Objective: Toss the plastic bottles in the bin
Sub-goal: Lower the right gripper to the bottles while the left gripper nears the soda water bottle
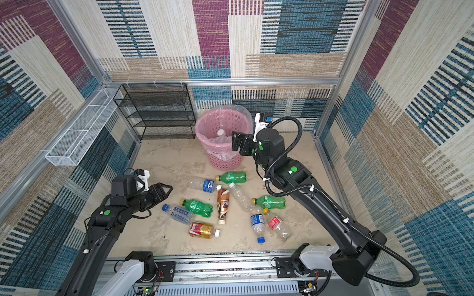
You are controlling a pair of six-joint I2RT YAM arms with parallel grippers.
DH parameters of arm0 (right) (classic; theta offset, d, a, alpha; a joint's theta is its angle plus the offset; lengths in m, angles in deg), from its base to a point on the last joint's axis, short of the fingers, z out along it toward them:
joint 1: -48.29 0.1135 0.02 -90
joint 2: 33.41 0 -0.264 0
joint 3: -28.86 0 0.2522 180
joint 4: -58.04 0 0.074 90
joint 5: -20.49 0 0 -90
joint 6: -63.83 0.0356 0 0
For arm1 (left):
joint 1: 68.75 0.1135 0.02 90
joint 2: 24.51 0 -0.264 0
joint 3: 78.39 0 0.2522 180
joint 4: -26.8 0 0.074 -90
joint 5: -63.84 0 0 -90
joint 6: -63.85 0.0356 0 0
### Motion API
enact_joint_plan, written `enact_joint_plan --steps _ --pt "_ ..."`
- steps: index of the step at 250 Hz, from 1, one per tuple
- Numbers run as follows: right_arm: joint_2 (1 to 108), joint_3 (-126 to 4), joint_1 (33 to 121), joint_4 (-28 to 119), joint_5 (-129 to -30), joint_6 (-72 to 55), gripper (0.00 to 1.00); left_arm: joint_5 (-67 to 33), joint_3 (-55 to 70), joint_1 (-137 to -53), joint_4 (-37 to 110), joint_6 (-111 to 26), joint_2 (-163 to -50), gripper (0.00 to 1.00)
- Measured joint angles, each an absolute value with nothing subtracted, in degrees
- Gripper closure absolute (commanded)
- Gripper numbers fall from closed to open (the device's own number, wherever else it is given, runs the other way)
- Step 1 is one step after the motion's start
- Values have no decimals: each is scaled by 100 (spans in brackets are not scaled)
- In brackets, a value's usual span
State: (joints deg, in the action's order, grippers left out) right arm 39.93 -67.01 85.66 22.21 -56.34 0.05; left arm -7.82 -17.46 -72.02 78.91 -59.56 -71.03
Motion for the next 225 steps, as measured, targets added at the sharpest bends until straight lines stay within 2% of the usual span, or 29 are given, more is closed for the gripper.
enact_joint_plan --steps 124,191,225 --pt "3696 -4646 8546 2750 -6923 505 7 -810 -1984 -7261 8295 -6222 -7162 39" --pt "3585 -3770 8546 3135 -7302 741 7 -1192 -2143 -7685 8761 -6900 -7097 37" --pt "3585 -3468 8550 3299 -7474 826 7 -1394 -2482 -7864 8831 -7438 -7031 40"
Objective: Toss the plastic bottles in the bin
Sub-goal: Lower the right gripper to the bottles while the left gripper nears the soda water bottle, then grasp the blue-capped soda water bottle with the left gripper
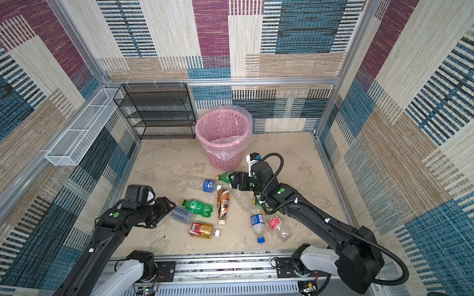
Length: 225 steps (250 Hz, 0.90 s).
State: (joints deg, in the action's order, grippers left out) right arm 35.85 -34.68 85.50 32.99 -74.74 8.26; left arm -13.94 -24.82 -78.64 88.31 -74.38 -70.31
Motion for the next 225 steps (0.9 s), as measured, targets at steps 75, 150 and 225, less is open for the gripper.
enact_joint_plan --steps 75,150,225 --pt "3585 -3162 8583 3649 -7793 936 7 -1592 -2666 -8437 8658 -8592 -7324 32" --pt "3585 -3099 8605 3817 -7811 955 8 -1979 -2803 -8723 8523 -9442 -7639 27" --pt "3613 -3097 8605 3839 -7833 953 7 -2006 -2952 -8756 8134 -9945 -7949 26"
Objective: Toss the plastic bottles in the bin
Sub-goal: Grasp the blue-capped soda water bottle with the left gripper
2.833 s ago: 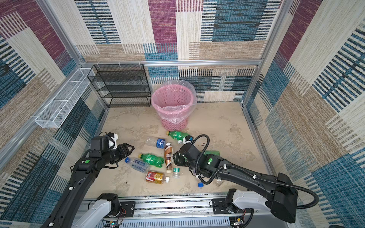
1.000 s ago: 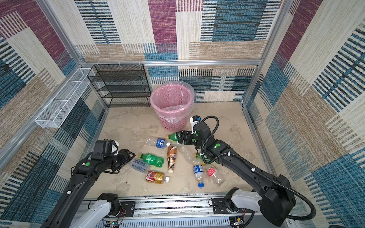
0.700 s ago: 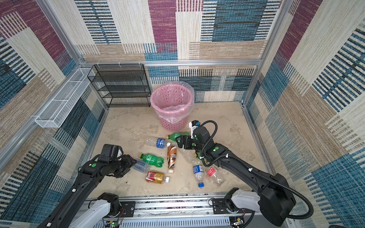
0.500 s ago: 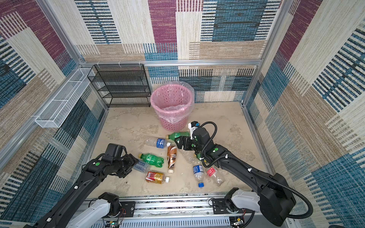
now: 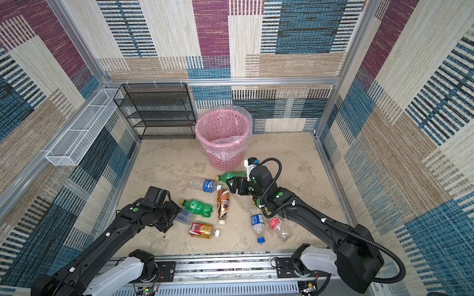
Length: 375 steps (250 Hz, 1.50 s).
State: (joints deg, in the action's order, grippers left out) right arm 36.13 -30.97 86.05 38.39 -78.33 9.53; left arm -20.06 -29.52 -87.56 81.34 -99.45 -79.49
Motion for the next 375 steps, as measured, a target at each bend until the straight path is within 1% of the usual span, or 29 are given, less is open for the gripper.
enact_joint_plan --steps 77,114,162,215,277,296,319,349,375 --pt "3694 -3025 8610 3893 -7955 953 7 -2139 -3026 -8760 7723 -10135 -8257 25" --pt "3707 -3027 8607 3915 -7962 953 7 -2150 -3033 -8760 7550 -10157 -8447 23" --pt "3707 -3029 8607 3933 -7962 953 7 -2148 -3037 -8760 7366 -10157 -8723 23" --pt "3727 -3049 8607 3948 -7962 951 7 -2148 -3096 -8760 7255 -10157 -8896 26" --pt "3781 -3064 8605 4001 -7962 949 6 -2281 -3153 -8758 7279 -10133 -8852 34" --pt "3794 -3064 8605 4020 -7962 951 6 -2296 -3153 -8754 7294 -10104 -8837 35" --pt "3818 -3064 8605 4029 -7964 951 6 -2318 -3153 -8750 7305 -10021 -8826 34" --pt "3838 -3064 8610 4040 -7964 951 6 -2316 -3151 -8734 7323 -9842 -8880 29" --pt "3858 -3066 8610 4053 -7962 951 7 -2312 -3142 -8723 7369 -9678 -9066 28"
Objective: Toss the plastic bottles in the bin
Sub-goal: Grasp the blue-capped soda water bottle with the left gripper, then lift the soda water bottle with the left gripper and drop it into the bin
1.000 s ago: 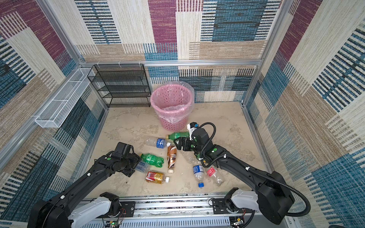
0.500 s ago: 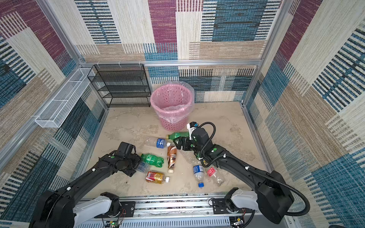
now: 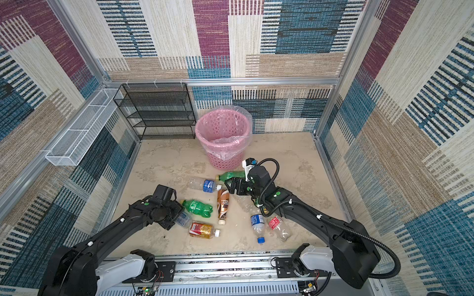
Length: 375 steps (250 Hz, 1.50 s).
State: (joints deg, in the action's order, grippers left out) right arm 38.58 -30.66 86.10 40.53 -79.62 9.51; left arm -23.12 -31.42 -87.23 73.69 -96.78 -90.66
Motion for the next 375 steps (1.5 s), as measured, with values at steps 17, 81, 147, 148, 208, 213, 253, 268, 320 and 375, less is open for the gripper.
enact_joint_plan --steps 17,81,147,148,208,213,253,268,320,375 --pt "3864 -3073 8610 4051 -7962 953 7 -2290 -3142 -8719 7410 -9591 -9188 29" --pt "3884 -3097 8610 4053 -7962 953 7 -2274 -3061 -8699 7585 -9320 -9256 39" --pt "3853 -3097 8610 4051 -7957 953 7 -2301 -2681 -8701 8147 -8917 -8579 43" --pt "3853 -3097 8610 4051 -7957 953 7 -2301 -2681 -8701 8147 -8917 -8579 43" --pt "3609 -2966 8610 4033 -7907 955 7 -2250 -2281 -8701 8254 -8360 -8264 47" --pt "3571 -2935 8610 4031 -7874 958 7 -2209 -2257 -8701 8232 -8288 -8273 47" --pt "3202 -2714 8610 3961 -7704 979 7 -1741 -1667 -8721 7989 -7711 -8592 50" --pt "2979 -2603 8610 3907 -7627 1001 7 -1623 -1234 -8732 7950 -7510 -8828 50" --pt "2201 -2415 8603 3552 -7236 1126 7 -1151 1992 -8760 7992 -6675 -10480 42" --pt "1565 -2566 8596 3054 -6884 1215 6 -493 7872 -8688 8330 -6220 -14270 1"
